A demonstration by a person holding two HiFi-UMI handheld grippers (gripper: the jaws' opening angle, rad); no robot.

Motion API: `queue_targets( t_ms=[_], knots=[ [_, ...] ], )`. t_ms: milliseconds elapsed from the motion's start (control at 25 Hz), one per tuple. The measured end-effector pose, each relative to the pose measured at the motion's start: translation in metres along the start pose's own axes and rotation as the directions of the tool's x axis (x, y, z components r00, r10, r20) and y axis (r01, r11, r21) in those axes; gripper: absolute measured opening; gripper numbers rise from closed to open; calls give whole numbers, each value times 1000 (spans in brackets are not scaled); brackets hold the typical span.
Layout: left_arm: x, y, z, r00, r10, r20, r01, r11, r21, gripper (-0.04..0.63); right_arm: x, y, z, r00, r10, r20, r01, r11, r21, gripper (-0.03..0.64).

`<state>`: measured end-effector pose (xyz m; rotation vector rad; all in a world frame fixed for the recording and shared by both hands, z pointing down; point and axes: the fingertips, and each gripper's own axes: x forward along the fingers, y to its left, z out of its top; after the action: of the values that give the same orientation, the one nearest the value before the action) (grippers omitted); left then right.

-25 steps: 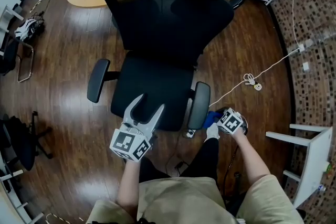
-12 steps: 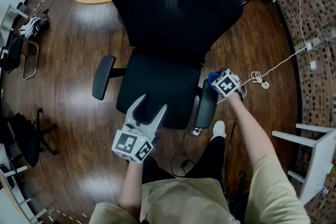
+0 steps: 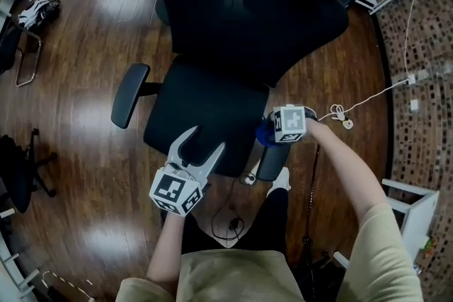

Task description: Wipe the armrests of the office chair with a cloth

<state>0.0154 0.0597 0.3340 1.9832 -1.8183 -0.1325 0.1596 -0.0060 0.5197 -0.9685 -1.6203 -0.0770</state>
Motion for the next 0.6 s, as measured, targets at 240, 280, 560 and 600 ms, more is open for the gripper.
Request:
queue_targets(
  t_ms=[240, 280, 560, 600],
  knots=[
    [15, 36, -45, 1000, -6, 7, 6, 1000, -27, 258, -13, -40, 13, 984, 157, -82, -155, 987, 33, 20],
    [18, 45, -54, 1000, -5, 6, 5, 1000, -25, 259, -11, -54, 16, 982, 165, -90, -161, 986, 46, 20],
    [30, 84, -115, 1000, 15, -1, -15, 999, -51, 267, 48, -10, -21, 640, 637, -430, -672, 735, 91, 20],
    [30, 86, -121, 1000, 20, 2, -20, 998, -64, 267, 45, 6, -27, 501, 732, -462, -757, 629, 176, 18]
  ],
)
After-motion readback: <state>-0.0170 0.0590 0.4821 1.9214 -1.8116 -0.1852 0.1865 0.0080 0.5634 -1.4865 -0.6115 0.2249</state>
